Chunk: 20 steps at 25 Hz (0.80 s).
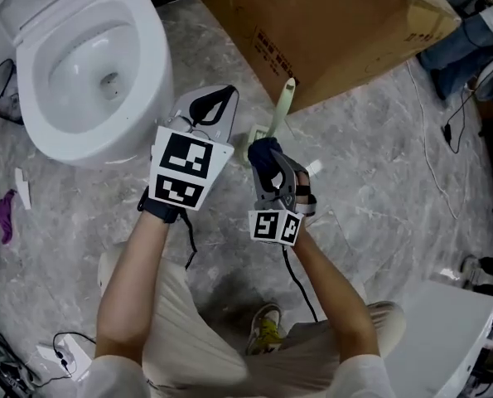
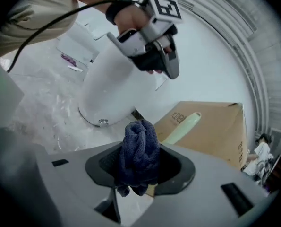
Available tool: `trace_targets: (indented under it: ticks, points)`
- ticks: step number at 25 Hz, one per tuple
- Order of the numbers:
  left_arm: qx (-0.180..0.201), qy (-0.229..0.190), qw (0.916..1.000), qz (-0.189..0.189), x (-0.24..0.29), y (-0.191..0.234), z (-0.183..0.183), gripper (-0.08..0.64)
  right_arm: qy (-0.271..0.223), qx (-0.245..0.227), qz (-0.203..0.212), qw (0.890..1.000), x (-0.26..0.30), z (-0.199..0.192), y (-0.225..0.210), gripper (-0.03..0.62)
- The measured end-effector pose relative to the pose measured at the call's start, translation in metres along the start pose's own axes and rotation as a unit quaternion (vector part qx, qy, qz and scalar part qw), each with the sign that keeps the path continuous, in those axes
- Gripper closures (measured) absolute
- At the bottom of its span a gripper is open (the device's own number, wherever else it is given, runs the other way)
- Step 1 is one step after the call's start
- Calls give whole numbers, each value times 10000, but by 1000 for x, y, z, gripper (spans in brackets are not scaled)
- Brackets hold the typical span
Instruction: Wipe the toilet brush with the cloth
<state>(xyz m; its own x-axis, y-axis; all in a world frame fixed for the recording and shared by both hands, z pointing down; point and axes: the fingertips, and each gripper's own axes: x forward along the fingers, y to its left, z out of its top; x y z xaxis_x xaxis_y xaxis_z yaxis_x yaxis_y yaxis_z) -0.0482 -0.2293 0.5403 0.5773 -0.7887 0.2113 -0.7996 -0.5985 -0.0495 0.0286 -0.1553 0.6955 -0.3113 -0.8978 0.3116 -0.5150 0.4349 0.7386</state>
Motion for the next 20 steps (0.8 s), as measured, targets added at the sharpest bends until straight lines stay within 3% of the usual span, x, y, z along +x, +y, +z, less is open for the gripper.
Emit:
trace_targets:
  ticks: [4, 7, 11, 20]
  points:
    - [-549, -15, 9984, 123, 4, 12, -3, 558, -235, -448, -492, 9975, -17, 22, -16, 419]
    - [-215, 77, 9997, -58, 7, -4, -5, 558, -510, -761, -932, 9914, -18, 30, -34, 419]
    - [289, 53, 9994, -167, 3, -17, -2, 558, -581, -993, -1189, 9862, -9, 30, -47, 417]
    - [204, 195, 9996, -39, -6, -3, -14, 558, -285, -631, -1056, 9920, 11, 9, -40, 414]
